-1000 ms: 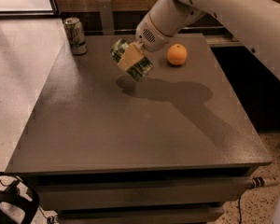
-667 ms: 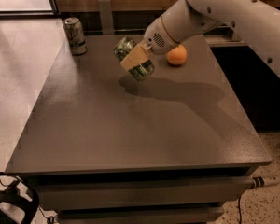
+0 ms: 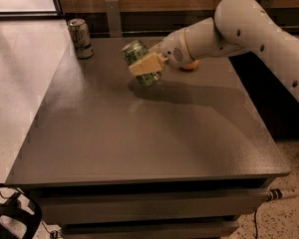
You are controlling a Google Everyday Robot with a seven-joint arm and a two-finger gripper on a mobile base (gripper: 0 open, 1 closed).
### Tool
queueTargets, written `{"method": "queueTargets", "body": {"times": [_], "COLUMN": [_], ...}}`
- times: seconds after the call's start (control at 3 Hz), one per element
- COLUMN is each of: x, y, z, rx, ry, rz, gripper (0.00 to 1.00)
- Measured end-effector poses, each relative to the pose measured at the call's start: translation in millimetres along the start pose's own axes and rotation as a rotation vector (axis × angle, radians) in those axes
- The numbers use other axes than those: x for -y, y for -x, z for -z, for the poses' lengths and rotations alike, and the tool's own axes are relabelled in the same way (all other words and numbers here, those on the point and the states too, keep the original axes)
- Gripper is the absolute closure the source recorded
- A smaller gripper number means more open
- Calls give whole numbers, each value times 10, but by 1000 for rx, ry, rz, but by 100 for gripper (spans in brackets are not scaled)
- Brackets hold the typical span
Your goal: Place green can upright
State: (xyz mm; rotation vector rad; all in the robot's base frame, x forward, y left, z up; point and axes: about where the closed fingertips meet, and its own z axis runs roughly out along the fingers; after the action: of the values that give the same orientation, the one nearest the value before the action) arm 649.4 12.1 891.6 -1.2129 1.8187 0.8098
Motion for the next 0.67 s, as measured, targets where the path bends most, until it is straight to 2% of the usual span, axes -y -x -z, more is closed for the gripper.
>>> {"method": "queueTargets", "body": {"times": [0.67], "x": [94], "y": [-70], "z": [-118], "rx": [184], "ry": [45], "rz": [57], "gripper": [100]}}
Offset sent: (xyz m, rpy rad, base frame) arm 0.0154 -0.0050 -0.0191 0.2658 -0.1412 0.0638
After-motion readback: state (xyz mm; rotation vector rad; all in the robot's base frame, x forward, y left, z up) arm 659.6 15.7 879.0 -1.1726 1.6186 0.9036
